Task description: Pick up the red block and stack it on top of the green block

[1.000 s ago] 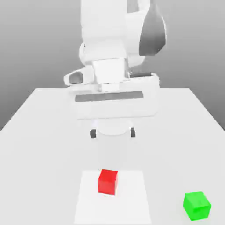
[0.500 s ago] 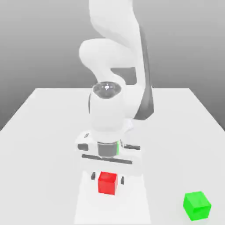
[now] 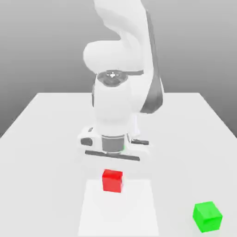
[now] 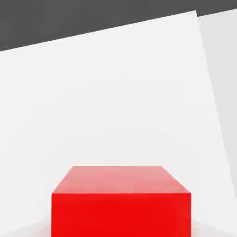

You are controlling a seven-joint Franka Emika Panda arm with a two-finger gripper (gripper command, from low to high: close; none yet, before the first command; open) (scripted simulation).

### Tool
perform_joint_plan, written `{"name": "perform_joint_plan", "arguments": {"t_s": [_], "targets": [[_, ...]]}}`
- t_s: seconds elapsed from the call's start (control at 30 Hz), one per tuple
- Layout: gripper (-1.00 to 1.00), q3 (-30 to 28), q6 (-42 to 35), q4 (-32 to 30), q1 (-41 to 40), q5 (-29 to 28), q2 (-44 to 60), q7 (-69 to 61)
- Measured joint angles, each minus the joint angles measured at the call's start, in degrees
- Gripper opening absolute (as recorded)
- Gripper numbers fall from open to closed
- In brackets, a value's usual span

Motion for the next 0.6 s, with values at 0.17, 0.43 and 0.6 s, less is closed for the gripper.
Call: {"name": "perform_joint_plan", "arguments": {"t_s": [0.17,0.43,0.6], "targets": [[-1.00,4.5,-4.2,6.5,4.6,-2.8,2.2,-9.6],[-1.00,11.4,-10.6,17.8,10.4,-3.9,7.6,-28.9],[-1.00,14.6,-10.3,22.9,12.9,-5.4,13.2,-36.5]]}}
